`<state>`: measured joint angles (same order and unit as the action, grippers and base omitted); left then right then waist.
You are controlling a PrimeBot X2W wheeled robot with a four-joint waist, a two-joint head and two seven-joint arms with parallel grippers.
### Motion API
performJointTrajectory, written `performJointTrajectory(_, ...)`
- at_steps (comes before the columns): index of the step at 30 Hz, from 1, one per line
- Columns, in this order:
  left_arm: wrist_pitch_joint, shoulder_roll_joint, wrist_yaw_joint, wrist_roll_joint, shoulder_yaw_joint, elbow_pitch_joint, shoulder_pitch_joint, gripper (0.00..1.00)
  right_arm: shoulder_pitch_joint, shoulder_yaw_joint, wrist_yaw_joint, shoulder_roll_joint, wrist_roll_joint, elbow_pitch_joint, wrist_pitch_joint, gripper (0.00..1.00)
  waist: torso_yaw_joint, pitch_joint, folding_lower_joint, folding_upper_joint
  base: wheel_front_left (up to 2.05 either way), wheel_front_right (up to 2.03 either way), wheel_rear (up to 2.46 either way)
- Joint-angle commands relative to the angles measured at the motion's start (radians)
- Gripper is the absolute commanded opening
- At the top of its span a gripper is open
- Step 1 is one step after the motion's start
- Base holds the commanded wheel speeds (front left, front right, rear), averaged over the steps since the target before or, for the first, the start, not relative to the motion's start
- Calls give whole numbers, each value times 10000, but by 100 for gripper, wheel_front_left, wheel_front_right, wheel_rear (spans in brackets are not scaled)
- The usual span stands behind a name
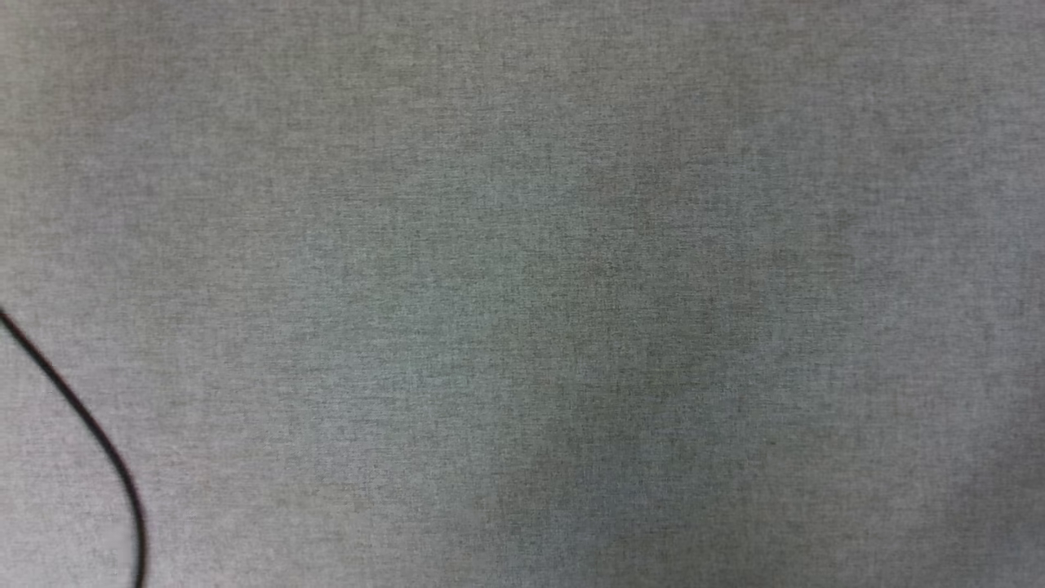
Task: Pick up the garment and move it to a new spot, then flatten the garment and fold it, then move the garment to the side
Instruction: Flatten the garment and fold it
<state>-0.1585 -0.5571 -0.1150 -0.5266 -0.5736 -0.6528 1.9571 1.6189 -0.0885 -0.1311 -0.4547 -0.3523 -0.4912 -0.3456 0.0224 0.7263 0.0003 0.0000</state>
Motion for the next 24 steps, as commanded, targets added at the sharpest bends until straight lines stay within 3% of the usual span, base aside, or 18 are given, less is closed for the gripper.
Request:
performJointTrajectory(1, -345, 201, -42, -124, -111, -251, -473, 0, -432, -202, 7, -18, -96, -316, 365, 0, 65, 5, -3, 0, 0, 0, 0)
performJointTrajectory(6, -908, 750, -109, -351, -527, -463, -2094, 0, -1477, -834, 7, -8, -434, -928, 1125, 0, 227, -180, -3, 0, 0, 0, 0)
performJointTrajectory(12, -1059, 1057, -124, -513, -837, 52, -4215, 0, -3004, -1444, 7, 132, -800, -1031, 1639, 0, 267, -697, -3, 0, 0, 0, 0)
performJointTrajectory(13, -1077, 1135, -118, -587, -835, 457, -5155, 0, -3654, -1663, 7, 178, -921, -978, 1801, 0, 281, -1005, -3, 0, 0, 0, 0)
performJointTrajectory(24, -1088, 743, 348, -932, -1049, 2387, -10244, 0, -7005, -2435, 7, 49, -1777, -415, 2124, 0, 493, -2950, -3, 0, 0, 0, 0)
